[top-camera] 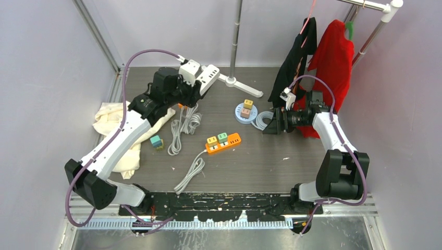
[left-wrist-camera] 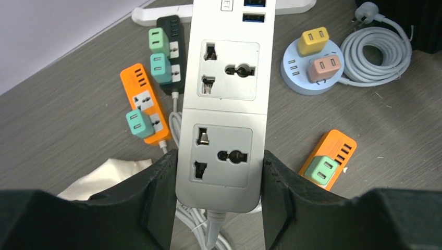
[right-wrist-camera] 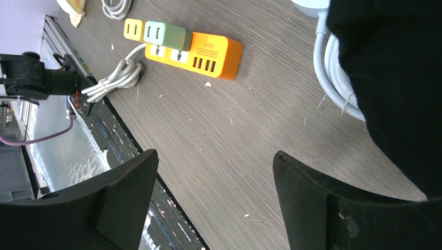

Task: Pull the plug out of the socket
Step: Place the socket at the center of the board.

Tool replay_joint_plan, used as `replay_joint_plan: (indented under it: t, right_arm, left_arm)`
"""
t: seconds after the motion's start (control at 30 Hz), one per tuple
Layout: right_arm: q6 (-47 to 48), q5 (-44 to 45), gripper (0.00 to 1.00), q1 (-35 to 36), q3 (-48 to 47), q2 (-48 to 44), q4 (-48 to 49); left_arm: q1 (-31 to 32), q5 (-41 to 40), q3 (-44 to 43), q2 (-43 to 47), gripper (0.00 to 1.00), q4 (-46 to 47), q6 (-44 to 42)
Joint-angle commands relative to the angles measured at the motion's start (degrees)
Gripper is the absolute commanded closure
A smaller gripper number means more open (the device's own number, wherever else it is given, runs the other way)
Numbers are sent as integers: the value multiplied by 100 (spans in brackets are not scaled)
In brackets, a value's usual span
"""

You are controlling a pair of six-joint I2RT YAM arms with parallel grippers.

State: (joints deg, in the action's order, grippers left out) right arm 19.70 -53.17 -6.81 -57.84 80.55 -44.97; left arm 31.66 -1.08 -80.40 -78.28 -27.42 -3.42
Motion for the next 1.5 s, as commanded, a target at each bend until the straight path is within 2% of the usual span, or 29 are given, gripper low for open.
replay_joint_plan:
  t: [0.0, 0.37, 0.77, 1.13, 1.47]
  right_arm:
    - [119, -192, 15, 48, -116, -62, -10]
    - [157, -178, 15, 76, -114, -44, -30]
    - [174, -159, 15, 110, -118, -31, -21]
    - [183, -145, 15, 119, -95, -49, -29]
    - [224, -120, 15, 128, -64, -57, -30]
  left_arm:
    - [-239, -81, -148, 382, 100, 59, 169]
    - [-823, -23, 689, 759, 100, 3, 575]
    - [-1342, 319, 1449, 596, 100, 175, 1215]
    - [-1665, 389, 1668, 101, 100, 212, 1493]
    - [-1713, 367, 1599, -241, 100, 143, 1679]
